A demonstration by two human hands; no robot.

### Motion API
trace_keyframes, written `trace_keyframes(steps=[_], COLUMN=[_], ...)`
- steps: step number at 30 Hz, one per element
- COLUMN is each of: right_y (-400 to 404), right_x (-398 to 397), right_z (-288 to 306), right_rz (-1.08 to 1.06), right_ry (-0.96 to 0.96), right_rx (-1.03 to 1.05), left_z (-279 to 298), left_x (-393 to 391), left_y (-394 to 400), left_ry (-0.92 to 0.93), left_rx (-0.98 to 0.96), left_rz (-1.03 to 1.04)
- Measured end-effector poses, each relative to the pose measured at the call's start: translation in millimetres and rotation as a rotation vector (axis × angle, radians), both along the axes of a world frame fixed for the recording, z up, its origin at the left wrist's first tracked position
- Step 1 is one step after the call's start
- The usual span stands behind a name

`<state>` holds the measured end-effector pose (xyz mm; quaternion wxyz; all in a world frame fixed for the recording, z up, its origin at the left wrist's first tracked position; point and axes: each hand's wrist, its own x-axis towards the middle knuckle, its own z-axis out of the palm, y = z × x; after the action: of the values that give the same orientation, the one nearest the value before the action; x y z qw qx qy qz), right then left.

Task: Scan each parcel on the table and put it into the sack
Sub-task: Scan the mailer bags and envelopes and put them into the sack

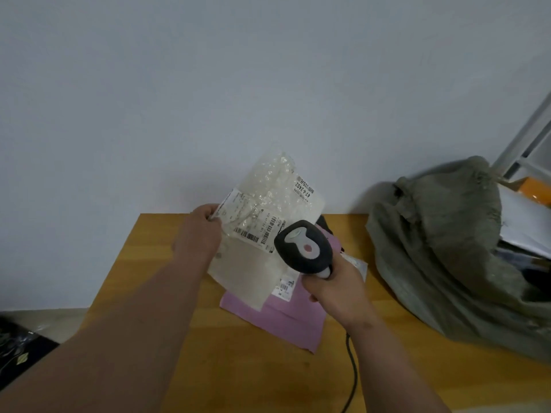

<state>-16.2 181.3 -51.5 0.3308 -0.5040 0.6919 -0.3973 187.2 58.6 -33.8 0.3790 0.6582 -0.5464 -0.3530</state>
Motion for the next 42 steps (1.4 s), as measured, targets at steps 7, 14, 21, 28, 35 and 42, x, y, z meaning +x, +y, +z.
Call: trace_keyframes(steps=[7,14,21,28,35,42], right_y=[5.6,7.8,12.1,13.3,14.7,16.5], right_x=[-4.0,-3.4,-2.4,-0.4,1.6,-0.3], right_z=[-3.6,-6.3,-5.8,-6.5,-5.8,-3.3], right_rz=[0.063,0.079,0.088,0.114,0.117,0.112], right_ry=[0.139,0.180,0.205,0.238,0.240,0.249], right_rx=[0.005,0.016,0.018,0.017,-0.008,-0.006], left_z=[7.9,3.7,2.9,4.4,2.2,5.7], left_x=[1.3,3.3,4.8,3.8,7.7,3.9], left_y=[-4.9,-5.8,-2.6,3.1,3.1,2.9], left_ry=[-0.104,-0.084,-0.059,-0.035,0.026,0.087], left_rx=[0.027,0.047,0.059,0.064,0.051,0.029], left_rz=[0.034,0.034,0.028,0.017,-0.023,-0.026])
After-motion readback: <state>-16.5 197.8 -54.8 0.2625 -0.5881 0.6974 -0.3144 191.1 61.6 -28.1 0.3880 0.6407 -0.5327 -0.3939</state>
